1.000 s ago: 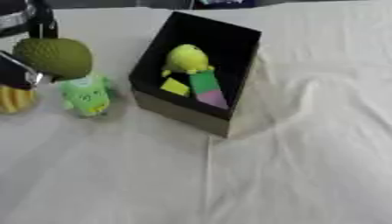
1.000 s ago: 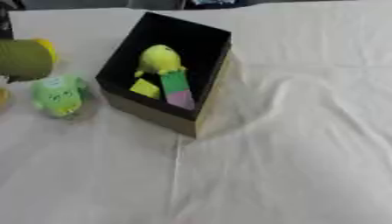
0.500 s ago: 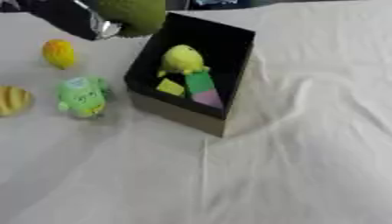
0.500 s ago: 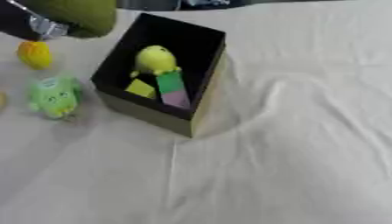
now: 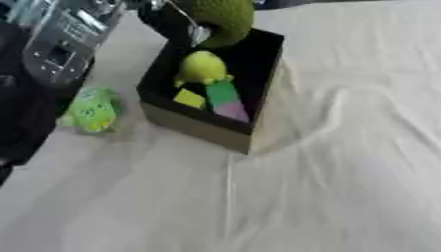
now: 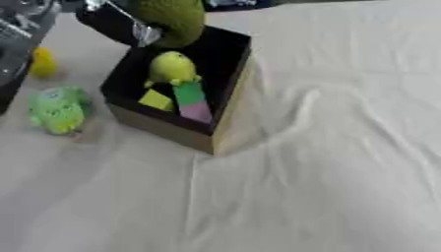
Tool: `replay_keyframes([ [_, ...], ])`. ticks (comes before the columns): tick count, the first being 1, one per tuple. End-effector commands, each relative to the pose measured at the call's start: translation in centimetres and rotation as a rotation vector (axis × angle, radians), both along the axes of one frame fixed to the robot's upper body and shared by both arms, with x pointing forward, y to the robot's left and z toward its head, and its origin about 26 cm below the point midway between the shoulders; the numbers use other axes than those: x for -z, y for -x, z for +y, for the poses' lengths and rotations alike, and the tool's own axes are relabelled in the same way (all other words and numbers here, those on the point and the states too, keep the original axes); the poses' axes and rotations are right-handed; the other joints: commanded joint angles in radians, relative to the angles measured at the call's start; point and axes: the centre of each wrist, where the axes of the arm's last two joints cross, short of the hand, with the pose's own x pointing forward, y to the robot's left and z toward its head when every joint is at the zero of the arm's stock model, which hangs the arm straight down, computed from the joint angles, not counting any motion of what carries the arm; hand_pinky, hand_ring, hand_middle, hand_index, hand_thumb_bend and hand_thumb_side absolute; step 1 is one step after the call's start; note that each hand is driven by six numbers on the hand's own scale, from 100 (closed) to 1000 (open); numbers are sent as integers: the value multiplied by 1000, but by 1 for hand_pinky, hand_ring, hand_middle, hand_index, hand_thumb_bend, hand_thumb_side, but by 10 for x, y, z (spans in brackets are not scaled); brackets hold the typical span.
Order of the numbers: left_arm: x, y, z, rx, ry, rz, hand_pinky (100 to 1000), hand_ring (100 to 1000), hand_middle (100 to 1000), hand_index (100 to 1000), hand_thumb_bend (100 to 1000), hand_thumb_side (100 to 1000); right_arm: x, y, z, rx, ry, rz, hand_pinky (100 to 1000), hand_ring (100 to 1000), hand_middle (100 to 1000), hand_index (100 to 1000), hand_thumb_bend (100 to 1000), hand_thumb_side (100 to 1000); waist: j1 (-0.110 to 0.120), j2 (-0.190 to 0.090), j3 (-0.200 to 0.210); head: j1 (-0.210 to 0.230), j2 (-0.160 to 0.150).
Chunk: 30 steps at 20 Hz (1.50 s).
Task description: Pick up objects on the table and place them in the box.
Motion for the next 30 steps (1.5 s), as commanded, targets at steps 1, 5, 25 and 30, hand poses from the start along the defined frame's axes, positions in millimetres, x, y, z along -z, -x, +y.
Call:
replay_keyframes([
  [1, 4, -14, -5, -32, -16, -21, 707, 644, 609, 633, 248, 100, -9, 5, 2, -14, 15, -24, 837, 816, 642, 784, 100, 776, 6, -33, -3, 4, -7],
  [5, 19, -29, -4, -58, -61, -12, 787, 735, 706, 769, 484, 100, -9, 5, 3, -16, 13, -21, 837, 816, 642, 784, 100, 783, 7, -31, -3, 2, -6],
  [25, -24, 2, 67, -166, -3, -187, 871, 850, 840, 905, 555, 310, -5, 6, -3, 19, 4, -12, 837, 815, 640, 783, 100, 790, 14, -34, 19, -15, 3],
  [30, -32, 17, 140, -356, 7, -167, 873, 855, 842, 901, 578, 299, -6, 7, -6, 31, 7, -18, 838, 815, 641, 783, 100, 789, 18, -31, 31, -15, -1],
])
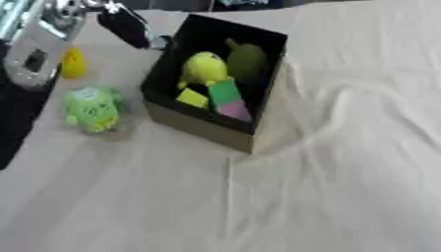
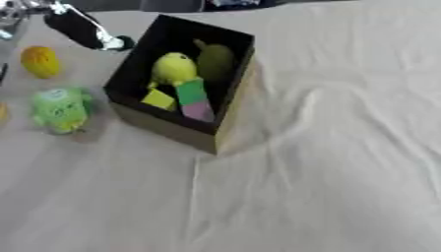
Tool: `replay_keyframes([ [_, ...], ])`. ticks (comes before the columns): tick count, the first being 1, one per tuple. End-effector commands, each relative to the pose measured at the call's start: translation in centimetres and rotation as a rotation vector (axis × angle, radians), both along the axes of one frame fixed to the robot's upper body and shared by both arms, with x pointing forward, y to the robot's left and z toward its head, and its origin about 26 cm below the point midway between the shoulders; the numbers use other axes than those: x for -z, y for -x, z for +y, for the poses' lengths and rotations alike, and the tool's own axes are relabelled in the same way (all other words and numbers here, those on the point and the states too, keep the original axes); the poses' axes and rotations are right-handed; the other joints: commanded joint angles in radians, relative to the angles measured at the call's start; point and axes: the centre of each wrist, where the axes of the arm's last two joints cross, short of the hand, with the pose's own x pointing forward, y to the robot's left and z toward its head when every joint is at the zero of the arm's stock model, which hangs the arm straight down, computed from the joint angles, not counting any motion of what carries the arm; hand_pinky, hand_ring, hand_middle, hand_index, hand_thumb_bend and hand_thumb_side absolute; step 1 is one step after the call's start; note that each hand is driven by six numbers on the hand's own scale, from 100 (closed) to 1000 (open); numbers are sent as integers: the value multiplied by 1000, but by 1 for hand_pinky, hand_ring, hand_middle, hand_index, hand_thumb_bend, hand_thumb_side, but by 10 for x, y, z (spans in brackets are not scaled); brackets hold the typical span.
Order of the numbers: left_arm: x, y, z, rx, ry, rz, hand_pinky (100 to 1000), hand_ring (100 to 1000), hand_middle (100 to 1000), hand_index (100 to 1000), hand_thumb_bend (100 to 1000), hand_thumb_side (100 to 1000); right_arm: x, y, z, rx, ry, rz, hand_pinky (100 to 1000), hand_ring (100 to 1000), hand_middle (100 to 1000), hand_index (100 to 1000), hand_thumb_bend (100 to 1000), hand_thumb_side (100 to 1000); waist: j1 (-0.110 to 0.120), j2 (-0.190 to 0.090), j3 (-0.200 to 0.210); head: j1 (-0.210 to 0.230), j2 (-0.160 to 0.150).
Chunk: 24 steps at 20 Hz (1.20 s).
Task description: Pick up objects on the table and place them in the box.
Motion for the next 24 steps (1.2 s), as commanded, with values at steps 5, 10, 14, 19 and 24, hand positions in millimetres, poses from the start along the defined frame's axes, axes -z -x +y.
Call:
replay_keyframes([
  [5, -14, 26, 89, -232, 7, 22, 877, 863, 847, 905, 604, 169, -14, 8, -4, 20, 31, -52, 838, 816, 642, 784, 100, 786, 1, -26, 9, 14, -9],
  [10, -3, 34, 115, -306, 5, 90, 878, 864, 850, 904, 617, 282, -15, 8, -3, 18, 31, -59, 838, 817, 644, 784, 100, 778, -13, -22, 13, 22, -19],
  [14, 6, 33, 128, -349, 21, 124, 878, 865, 849, 903, 636, 184, -15, 8, -4, 17, 25, -67, 838, 818, 646, 784, 100, 773, -24, -19, 11, 28, -24],
  [19, 18, 26, 145, -394, 40, 193, 881, 872, 851, 901, 654, 223, -14, 8, -4, 16, -3, -62, 837, 816, 652, 782, 100, 786, -32, -14, 9, 35, -26],
  [24, 29, 21, 160, -424, 49, 263, 881, 876, 851, 907, 662, 214, -13, 8, -4, 10, -52, -34, 842, 815, 653, 778, 100, 746, -33, -8, 8, 35, -28],
])
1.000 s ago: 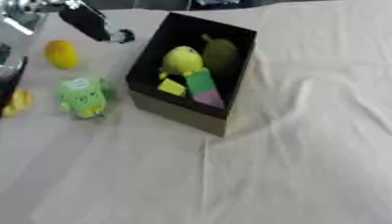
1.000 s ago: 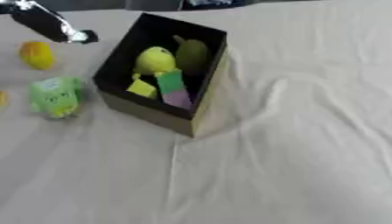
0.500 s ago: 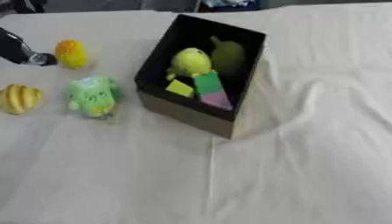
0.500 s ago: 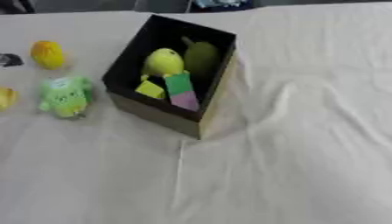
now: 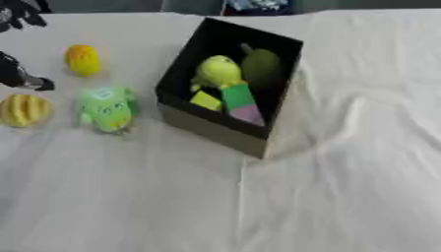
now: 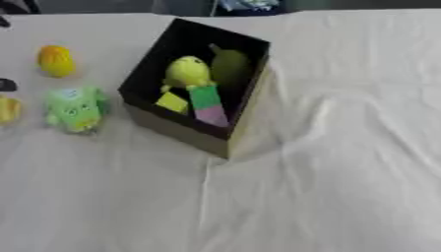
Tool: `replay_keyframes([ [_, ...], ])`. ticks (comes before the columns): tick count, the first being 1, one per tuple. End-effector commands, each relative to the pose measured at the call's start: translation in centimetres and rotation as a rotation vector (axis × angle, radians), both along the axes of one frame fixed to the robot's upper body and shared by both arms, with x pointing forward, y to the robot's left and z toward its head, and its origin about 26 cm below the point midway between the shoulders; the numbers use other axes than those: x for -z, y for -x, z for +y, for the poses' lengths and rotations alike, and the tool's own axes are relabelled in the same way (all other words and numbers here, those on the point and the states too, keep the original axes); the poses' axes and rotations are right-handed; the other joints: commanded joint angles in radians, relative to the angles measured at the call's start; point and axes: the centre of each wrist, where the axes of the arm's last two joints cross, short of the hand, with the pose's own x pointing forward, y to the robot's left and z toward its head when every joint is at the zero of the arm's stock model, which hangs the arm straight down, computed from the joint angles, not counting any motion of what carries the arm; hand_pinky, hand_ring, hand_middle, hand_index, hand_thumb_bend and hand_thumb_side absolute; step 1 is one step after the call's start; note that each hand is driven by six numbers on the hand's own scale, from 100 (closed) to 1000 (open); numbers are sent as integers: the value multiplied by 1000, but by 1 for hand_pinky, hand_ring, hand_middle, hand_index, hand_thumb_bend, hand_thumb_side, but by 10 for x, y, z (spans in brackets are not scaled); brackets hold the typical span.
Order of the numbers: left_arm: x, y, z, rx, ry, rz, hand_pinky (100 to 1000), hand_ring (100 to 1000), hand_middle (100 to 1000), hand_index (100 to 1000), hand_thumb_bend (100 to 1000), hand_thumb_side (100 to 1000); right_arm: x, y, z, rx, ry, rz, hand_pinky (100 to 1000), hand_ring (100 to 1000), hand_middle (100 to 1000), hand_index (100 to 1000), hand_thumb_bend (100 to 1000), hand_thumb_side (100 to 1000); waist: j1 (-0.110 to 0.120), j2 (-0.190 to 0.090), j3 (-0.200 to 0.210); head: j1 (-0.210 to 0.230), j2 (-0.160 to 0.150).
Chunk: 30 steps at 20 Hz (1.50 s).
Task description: Pick up objects on the table and place them in the box.
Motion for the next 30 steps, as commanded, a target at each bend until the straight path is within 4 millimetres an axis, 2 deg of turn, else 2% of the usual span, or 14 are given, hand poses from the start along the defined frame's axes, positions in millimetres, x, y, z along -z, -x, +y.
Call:
replay_keyframes([
  [1, -14, 5, 18, -40, -12, -2, 883, 879, 854, 908, 665, 199, -10, 6, 0, -6, -17, -9, 842, 814, 652, 778, 100, 738, -15, -9, -1, 3, -10],
  [7, -9, 1, 34, -81, 0, 47, 885, 886, 859, 900, 680, 100, -9, 6, -2, -5, -63, 9, 840, 810, 644, 774, 100, 756, -14, -6, -2, 16, -15],
  [11, -4, -3, 43, -131, -21, 78, 886, 888, 861, 894, 700, 100, -9, 6, -2, -2, -71, 11, 840, 808, 642, 773, 100, 760, -15, -4, -4, 27, -22],
  [18, 5, -9, 56, -196, -31, 107, 887, 891, 867, 891, 714, 100, -8, 6, -3, 2, -85, 7, 840, 806, 639, 772, 100, 767, -17, 1, -11, 12, -28],
  [30, 26, -20, 69, -269, -49, 184, 868, 877, 835, 864, 723, 100, -6, 6, -4, 8, -96, 10, 841, 805, 636, 771, 100, 778, -14, 14, -19, 21, -28],
])
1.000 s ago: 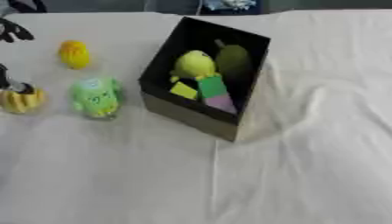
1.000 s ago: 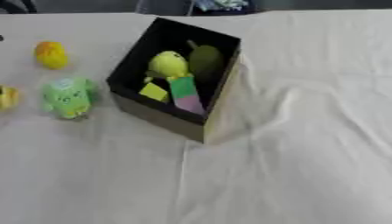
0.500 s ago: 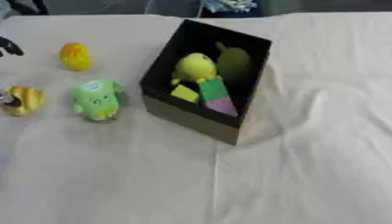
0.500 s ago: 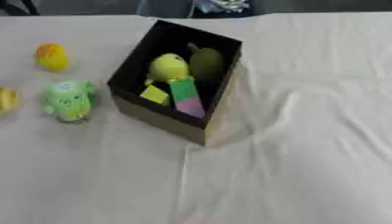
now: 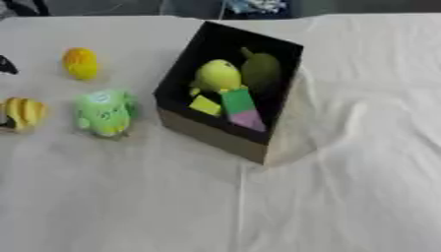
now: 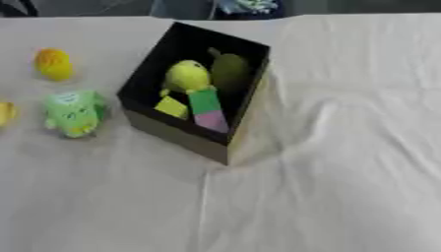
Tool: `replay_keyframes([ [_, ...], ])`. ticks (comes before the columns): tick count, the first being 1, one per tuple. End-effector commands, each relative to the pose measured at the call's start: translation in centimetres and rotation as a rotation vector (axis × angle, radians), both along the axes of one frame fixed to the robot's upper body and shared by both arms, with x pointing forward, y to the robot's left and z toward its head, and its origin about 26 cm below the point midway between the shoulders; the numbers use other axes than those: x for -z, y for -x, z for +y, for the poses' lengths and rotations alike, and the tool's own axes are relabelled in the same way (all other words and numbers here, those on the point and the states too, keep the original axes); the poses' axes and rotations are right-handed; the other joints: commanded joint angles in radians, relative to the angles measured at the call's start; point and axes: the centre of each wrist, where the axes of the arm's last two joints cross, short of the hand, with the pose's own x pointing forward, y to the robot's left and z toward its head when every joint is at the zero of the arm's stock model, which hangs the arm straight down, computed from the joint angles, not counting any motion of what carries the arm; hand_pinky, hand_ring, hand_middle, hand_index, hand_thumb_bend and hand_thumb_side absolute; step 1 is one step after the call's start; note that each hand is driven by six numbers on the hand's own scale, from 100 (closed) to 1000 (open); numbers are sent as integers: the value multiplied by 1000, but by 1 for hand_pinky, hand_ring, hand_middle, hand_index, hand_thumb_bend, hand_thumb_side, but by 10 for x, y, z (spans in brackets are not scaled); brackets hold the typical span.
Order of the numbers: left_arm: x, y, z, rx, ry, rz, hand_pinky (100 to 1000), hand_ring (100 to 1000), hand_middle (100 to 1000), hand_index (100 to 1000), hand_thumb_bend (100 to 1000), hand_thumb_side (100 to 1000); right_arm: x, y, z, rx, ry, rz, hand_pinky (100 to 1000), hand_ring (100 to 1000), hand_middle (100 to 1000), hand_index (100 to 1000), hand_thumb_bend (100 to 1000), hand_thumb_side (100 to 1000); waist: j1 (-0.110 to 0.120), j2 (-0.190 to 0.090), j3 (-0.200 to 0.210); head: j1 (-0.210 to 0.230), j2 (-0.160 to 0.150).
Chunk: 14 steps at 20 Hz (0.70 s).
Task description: Pick up objects on the table and place them in the box.
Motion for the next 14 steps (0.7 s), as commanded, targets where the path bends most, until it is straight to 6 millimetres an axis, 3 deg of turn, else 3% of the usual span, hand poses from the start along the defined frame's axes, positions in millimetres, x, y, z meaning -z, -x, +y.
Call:
replay_keyframes([
  [1, -10, 0, 8, -28, -13, -16, 868, 877, 835, 864, 721, 100, -9, 5, 0, 2, 11, -29, 841, 805, 636, 771, 100, 783, -9, -3, -2, 5, -10],
  [11, 12, -16, 6, -41, 1, 5, 846, 852, 811, 827, 581, 100, -7, 5, 0, 8, 2, -25, 841, 804, 632, 770, 100, 788, -6, 6, -14, 11, -9],
  [14, 13, -17, 4, -39, 0, 21, 805, 798, 761, 744, 453, 100, -6, 5, -1, 13, -1, -23, 841, 803, 631, 769, 100, 788, -4, 7, -14, 12, -7],
])
